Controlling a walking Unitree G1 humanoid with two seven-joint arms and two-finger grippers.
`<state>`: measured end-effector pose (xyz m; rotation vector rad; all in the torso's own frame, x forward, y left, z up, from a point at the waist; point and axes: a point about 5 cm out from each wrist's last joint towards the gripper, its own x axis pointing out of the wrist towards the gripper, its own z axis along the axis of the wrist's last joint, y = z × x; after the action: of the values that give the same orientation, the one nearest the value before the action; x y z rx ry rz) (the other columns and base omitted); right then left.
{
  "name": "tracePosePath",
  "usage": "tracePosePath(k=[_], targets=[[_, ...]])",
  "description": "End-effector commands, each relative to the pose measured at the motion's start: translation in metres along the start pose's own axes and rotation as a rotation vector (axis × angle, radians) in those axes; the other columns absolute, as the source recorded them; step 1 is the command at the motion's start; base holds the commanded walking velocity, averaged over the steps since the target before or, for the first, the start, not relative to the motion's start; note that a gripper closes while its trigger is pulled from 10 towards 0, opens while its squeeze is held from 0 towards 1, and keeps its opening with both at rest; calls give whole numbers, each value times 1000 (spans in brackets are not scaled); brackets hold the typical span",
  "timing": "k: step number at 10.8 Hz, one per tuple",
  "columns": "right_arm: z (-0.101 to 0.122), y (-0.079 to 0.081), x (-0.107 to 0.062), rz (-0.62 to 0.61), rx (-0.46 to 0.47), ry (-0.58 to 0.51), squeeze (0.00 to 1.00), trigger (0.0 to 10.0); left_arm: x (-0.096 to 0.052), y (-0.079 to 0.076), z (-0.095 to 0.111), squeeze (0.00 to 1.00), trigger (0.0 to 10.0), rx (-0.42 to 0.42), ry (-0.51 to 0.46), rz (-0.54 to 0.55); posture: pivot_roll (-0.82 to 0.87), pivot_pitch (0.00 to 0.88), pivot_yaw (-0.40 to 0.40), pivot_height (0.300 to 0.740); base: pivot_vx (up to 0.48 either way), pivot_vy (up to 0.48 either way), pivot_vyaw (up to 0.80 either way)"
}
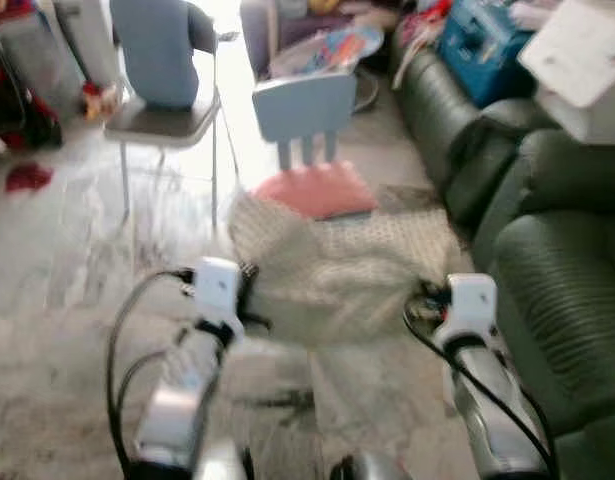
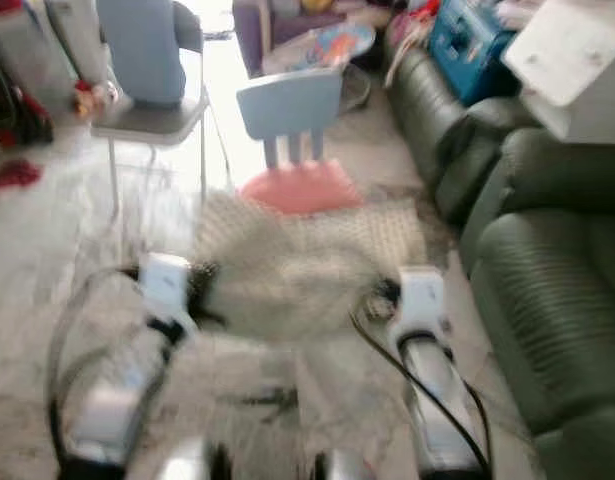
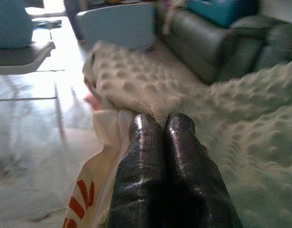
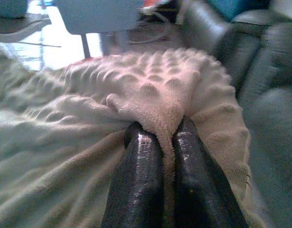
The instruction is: Move the pillow to the sofa
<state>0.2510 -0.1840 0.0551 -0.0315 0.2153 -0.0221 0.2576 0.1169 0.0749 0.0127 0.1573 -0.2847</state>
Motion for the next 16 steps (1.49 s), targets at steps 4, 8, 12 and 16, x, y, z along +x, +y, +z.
tracePosePath(k=[4,8,12,16], targets=[[7,4,1,7,10,-30,0,10000,-2,2,2,0,10000,17,-8,-4,-39,46,-39,740,0,0,0],[9,4,3,9,9,-36,0,10000,0,1,4,0,10000,13,-15,-13,-53,63,-35,740,0,0,0],[7,-1,2,-6,7,-14,0,10000,7,6,11,0,10000,17,-44,-13,-60,70,-43,740,0,0,-558],[6,-2,1,-8,3,-5,0,10000,9,9,14,0,10000,-5,-59,-22,-62,73,-44,740,0,0,0]])
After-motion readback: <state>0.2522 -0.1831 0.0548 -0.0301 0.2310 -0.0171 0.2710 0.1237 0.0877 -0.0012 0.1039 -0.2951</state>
